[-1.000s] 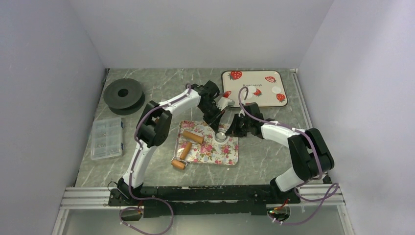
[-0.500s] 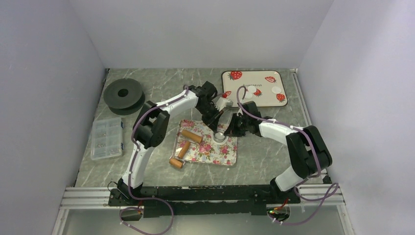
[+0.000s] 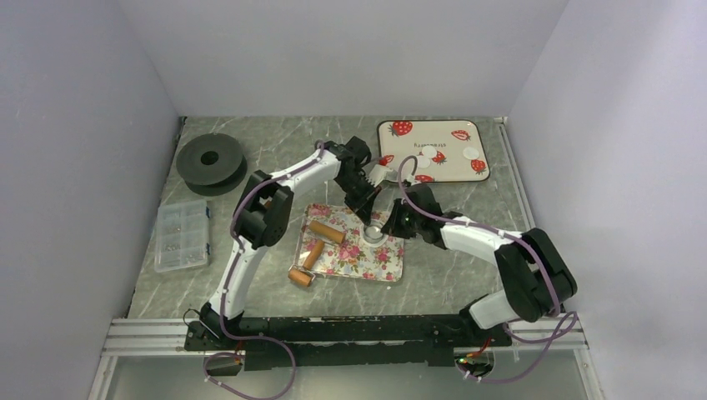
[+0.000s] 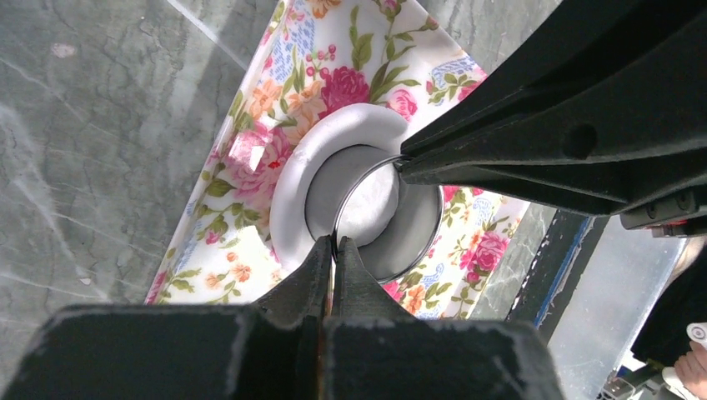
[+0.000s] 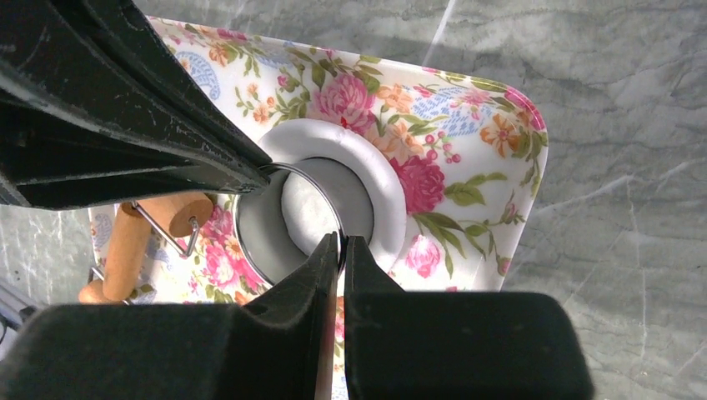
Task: Roll out the dumpling wrappers from the dough
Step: Press the dumpling wrapper on the work surface.
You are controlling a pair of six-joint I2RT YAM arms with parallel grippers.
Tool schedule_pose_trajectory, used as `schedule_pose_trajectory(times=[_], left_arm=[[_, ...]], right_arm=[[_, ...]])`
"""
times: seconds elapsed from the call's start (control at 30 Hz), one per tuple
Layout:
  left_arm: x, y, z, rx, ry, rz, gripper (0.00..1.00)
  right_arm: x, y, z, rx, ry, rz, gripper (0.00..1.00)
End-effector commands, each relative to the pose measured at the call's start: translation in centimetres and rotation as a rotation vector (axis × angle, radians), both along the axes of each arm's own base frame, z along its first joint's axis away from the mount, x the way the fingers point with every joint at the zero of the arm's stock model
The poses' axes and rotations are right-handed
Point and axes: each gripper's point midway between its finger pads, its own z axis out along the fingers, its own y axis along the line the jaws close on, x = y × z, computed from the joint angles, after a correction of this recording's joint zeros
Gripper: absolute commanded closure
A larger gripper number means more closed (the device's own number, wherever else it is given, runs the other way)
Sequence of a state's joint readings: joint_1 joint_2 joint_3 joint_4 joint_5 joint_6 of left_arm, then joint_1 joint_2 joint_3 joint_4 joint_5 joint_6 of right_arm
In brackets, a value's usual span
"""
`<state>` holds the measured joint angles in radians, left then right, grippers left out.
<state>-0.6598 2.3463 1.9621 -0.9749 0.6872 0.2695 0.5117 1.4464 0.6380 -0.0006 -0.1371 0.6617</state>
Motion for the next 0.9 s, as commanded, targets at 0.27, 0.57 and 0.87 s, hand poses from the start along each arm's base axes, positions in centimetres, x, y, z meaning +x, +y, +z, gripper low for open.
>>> schedule_pose_trajectory(times=[0.27, 0.57, 0.87], left_arm=[[-7.5, 1.1, -5.2, 0.083, 0.113, -0.174, 1.00], [-1.5, 1.2, -5.2, 0.078, 0.029, -0.086, 1.00], [-6.9, 1.5, -5.6, 0.086, 0.108, -0.143, 1.00]], right_arm=[[2.4, -2.3, -2.9, -0.135, 0.081, 0.015, 1.00], [-4.0, -1.5, -3.8, -0.106, 0.129, 0.024, 1.00], [2.8, -2.5, -2.7, -0.144, 0.068, 0.016, 1.00]])
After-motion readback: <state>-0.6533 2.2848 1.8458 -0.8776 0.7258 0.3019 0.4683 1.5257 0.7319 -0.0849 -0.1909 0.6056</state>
